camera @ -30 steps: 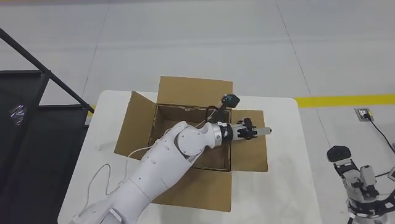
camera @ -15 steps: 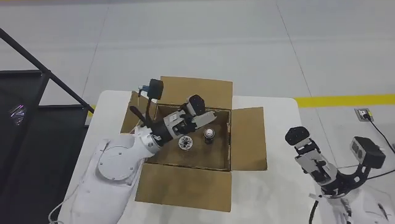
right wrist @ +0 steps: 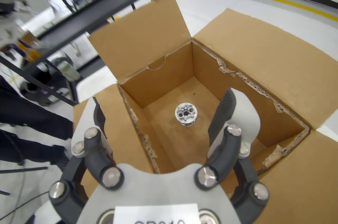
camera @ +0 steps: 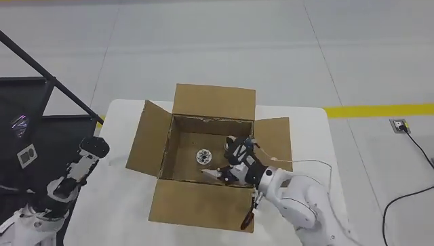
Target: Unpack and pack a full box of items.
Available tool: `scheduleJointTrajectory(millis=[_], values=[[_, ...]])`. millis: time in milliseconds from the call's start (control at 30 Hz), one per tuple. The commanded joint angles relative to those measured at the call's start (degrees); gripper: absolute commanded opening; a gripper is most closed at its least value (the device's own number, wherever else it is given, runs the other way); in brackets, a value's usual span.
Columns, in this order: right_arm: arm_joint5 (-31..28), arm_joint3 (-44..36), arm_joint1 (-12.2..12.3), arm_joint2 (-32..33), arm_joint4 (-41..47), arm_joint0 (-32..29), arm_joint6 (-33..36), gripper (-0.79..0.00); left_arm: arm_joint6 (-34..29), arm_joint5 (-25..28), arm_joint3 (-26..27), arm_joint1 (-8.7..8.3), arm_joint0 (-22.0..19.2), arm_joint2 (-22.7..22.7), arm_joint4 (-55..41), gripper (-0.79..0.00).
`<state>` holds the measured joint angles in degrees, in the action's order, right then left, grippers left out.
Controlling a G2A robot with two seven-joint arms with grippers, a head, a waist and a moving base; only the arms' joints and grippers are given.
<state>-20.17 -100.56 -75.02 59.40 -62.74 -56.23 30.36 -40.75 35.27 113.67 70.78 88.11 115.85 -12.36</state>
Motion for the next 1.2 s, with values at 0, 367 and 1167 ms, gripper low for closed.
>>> scheduleJointTrajectory(millis=[0, 367, 1167], values=[[2.97, 4.30, -0.78, -3.93, -4.73, 3.92, 0.88, 0.000, -1.21, 2.79, -1.15, -0.08, 2.81, 0.92, -2.26, 0.000], [13.94, 19.05, -3.99, -10.42, -10.45, 14.43, 8.05, 0.000, -1.73, 9.53, -1.71, -0.39, 7.52, 0.72, -4.27, 0.000], [18.42, 31.96, -7.63, -12.31, -7.06, 20.81, 17.52, -0.489, -0.70, 10.88, -4.24, -1.73, 7.59, -0.03, -6.35, 0.000]])
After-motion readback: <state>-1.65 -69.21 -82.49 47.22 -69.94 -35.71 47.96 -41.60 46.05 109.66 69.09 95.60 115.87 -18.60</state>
